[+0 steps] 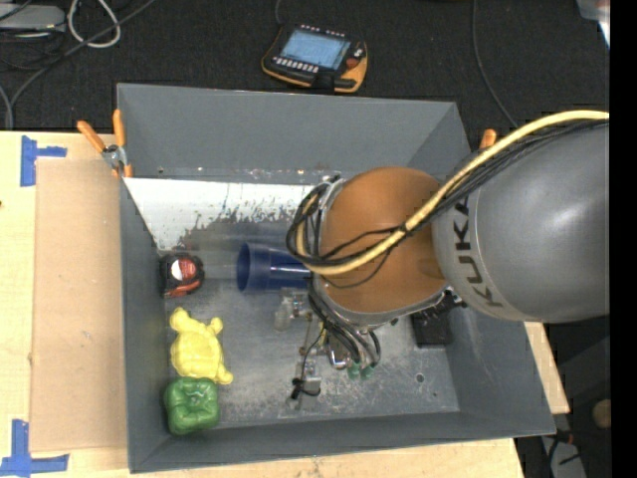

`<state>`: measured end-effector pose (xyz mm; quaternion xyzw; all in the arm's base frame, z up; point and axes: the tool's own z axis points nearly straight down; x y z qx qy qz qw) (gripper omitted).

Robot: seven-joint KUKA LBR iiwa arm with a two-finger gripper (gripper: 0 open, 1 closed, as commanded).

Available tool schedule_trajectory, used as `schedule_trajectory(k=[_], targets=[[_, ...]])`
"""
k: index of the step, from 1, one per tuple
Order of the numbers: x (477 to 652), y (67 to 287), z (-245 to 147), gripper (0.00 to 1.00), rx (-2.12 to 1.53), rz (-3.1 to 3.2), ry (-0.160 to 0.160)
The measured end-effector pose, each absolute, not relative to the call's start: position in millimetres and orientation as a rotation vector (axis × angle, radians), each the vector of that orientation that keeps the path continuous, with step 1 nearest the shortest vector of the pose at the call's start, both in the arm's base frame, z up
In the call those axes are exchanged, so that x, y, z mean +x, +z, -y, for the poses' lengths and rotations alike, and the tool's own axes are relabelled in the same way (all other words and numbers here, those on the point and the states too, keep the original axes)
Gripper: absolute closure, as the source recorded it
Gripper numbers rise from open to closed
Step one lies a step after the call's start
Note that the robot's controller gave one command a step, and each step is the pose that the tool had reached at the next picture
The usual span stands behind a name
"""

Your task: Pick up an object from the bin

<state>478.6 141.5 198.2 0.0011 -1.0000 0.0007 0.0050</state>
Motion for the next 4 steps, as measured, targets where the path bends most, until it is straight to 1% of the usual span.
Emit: schedule_trajectory(k=[1,2,3,4], targets=[[480.5,201,-140,0.0,-0.005,3.139,0.0],[544.5,77,-223,0.0,0.207,3.137,-0.004],[503.4,149,-233,0.0,0.077,3.148,-0.002],[491.0,99,-248,0.0,0.577,3.08,-0.002]])
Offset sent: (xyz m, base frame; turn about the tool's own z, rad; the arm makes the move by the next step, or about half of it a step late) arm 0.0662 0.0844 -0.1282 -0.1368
